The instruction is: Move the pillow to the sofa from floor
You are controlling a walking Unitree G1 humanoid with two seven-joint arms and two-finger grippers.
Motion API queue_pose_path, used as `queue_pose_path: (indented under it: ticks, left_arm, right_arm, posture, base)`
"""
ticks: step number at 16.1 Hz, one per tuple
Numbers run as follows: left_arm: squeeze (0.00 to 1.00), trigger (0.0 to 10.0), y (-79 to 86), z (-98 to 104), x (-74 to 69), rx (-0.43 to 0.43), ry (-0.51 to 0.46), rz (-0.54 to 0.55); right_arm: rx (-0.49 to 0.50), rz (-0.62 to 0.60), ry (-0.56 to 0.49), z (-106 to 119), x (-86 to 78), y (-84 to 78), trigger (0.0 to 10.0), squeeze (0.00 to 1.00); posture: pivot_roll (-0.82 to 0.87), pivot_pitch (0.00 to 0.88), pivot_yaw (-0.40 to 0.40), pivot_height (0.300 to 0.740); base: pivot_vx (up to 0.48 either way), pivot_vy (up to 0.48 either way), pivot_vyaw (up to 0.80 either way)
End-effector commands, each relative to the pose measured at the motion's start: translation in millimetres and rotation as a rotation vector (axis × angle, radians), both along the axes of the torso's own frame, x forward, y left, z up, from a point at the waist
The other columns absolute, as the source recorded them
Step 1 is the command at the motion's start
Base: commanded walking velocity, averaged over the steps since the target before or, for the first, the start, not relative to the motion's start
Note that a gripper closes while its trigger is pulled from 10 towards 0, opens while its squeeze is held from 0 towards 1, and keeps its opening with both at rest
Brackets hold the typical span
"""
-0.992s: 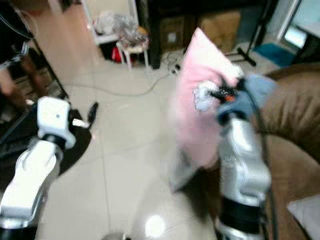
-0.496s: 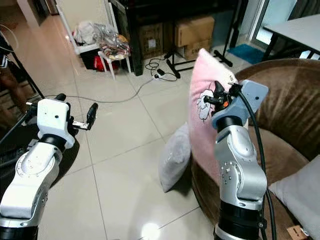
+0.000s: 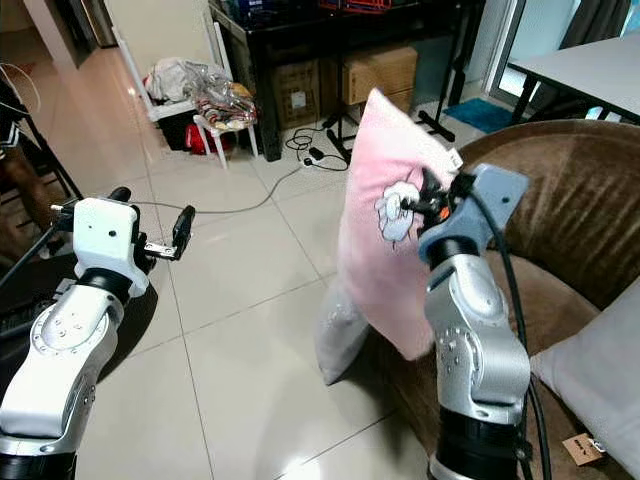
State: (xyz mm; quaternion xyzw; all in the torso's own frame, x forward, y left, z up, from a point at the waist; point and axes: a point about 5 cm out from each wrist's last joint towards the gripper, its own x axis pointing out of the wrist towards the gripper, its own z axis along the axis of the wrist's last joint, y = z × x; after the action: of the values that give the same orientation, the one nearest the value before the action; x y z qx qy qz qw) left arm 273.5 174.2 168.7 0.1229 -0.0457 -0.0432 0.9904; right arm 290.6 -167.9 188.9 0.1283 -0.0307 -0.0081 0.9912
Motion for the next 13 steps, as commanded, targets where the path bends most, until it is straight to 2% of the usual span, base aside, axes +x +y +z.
queue_pose_path:
  ticks: [1,3,5,9,13]
  left_arm:
    - [0.55,10.0,2.4,-1.9,-1.0,0.013,0.003,0.006]
    - [0.54,10.0,2.6,-4.9,-2.3,-0.002,0.02,0.002]
    - [0.52,10.0,4.4,-5.9,-3.2,0.014,0.021,0.005]
    - [0.52,10.0,4.9,-5.2,-3.2,0.003,0.013,0.01]
    - [0.45,10.0,0.6,-4.1,-4.7,-0.005,0.006,-0.017]
  right_arm:
    - [-0.051,0.085,0.018,-3.1,-0.6,14.2,10.0,0.0]
    - [-0.101,0.119,0.046,-13.2,-3.5,21.1,10.0,0.0]
    - [-0.094,0.124,0.056,-17.0,-4.2,23.4,10.0,0.0]
    - [-0.082,0.124,0.065,-19.6,-4.3,23.2,10.0,0.0]
    - [-0.074,0.105,0.071,-21.6,-3.1,20.6,10.0,0.0]
  posture:
    - [-0.12,0.0,0.076,0.74]
    - [-0.12,0.0,0.074,0.74]
    - [-0.11,0.0,0.07,0.74]
    - [-0.11,0.0,0.064,0.74]
    - [-0.1,0.0,0.055,0.74]
  base:
    - [0.0,0.0,0.0]
    - [0.0,0.0,0.0]
    - [0.0,0.0,0.0]
    - [0.0,0.0,-0.8]
    - [0.0,0.0,-0.8]
